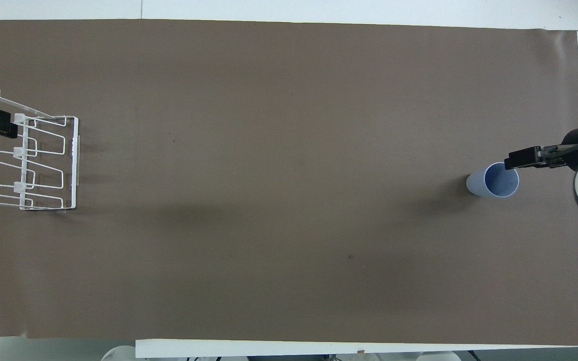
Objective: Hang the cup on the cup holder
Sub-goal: 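Lower the right gripper into the blue cup rim and close it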
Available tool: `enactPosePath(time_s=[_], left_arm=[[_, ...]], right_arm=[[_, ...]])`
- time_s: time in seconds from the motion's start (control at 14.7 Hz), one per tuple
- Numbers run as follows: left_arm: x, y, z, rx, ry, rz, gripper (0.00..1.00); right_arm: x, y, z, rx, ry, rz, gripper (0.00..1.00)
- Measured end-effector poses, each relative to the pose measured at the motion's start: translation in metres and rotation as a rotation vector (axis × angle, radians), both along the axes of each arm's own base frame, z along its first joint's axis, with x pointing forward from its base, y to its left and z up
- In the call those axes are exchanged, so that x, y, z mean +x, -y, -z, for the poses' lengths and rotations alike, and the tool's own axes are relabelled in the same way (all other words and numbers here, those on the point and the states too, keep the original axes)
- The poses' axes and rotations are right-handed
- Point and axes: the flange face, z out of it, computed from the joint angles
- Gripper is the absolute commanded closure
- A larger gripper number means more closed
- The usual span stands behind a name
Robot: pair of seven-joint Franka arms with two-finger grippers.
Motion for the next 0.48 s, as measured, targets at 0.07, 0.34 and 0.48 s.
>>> enactPosePath(time_s=[0.07,0.34,0.48], left_arm=[[0.0,0.0,0.001,0.0,-0.001,0.0,0.01],[0.0,0.0,0.002,0.0,-0.006,0.0,0.01],[-0.001,0.0,0.003,0.001,-0.008,0.0,0.01]], right_arm=[[0.002,0.001,0.02,0.003,-0.003,-0.022,0.0],[0.004,0.007,0.05,0.014,-0.012,-0.1,0.0],[0.002,0.012,0.054,0.012,0.001,-0.115,0.0]])
